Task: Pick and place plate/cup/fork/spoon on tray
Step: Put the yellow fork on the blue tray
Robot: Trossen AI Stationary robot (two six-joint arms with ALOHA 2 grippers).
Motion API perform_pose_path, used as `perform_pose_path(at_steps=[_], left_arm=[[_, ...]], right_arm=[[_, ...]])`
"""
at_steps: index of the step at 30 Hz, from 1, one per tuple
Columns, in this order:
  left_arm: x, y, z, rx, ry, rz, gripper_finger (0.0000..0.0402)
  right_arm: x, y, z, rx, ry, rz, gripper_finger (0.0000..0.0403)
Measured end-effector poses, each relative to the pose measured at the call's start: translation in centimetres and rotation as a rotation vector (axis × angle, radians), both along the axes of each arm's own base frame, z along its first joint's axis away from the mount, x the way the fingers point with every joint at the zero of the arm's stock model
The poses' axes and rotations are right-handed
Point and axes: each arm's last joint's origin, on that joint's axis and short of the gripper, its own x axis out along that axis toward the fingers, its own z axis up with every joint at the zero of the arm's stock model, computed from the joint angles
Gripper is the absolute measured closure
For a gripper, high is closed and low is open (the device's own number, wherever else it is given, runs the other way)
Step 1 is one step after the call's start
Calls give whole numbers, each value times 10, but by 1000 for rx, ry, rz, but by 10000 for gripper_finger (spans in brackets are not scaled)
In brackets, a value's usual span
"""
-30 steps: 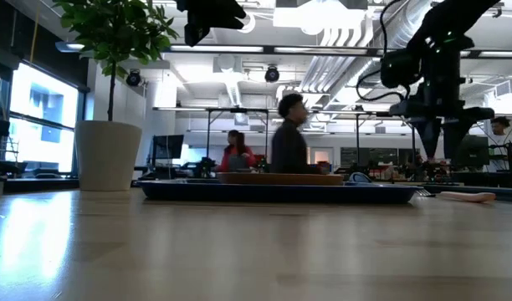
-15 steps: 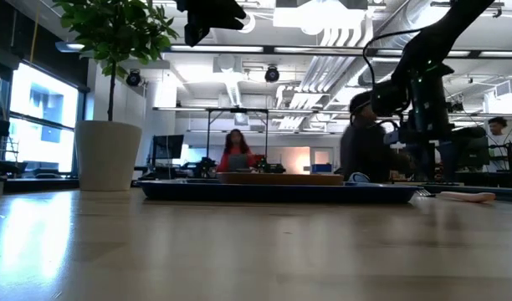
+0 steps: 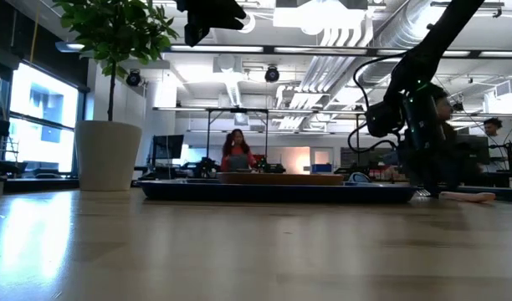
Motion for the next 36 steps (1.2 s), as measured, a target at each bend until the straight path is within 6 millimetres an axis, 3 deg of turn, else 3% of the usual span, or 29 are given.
perform_pose_path(at_steps=[6, 21, 30, 36], left_arm=[[0, 0, 0, 0, 0, 0, 323], [0, 0, 0, -2, -1, 1, 323], [0, 0, 0, -1, -1, 0, 323], [0, 0, 0, 0, 0, 0, 323]], right_arm=[[1, -1, -4, 14, 2, 4, 265], [2, -2, -5, 9, -19, 10, 391], [5, -5, 1, 14, -24, 8, 397], [9, -7, 24, -63, -64, -21, 398]])
